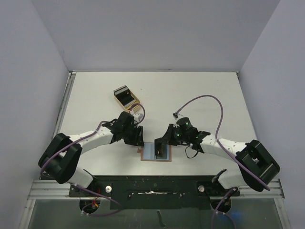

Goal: Put the credit cards into the card holder
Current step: Insert the credit card into the card holder, then turn over the card slot in the card holder.

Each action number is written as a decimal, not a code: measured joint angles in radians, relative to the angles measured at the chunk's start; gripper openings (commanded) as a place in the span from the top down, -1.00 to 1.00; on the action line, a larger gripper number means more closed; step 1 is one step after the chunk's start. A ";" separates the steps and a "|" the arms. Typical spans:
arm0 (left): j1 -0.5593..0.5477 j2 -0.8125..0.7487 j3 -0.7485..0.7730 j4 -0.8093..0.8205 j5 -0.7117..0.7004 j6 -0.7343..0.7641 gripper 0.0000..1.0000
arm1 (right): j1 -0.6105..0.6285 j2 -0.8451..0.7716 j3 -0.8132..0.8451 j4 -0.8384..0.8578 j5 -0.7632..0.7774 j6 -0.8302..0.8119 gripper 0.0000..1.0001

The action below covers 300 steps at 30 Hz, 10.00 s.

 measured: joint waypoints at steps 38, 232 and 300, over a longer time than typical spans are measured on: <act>-0.039 0.002 -0.110 0.125 -0.044 -0.127 1.00 | -0.049 0.093 -0.119 0.211 -0.135 0.100 1.00; -0.055 -0.169 -0.441 0.549 -0.036 -0.476 1.00 | 0.136 0.046 0.033 -0.156 0.124 -0.078 -0.16; -0.033 -0.340 -0.146 0.174 -0.266 -0.309 -0.41 | 0.105 -0.012 0.024 -0.005 -0.078 -0.051 -0.01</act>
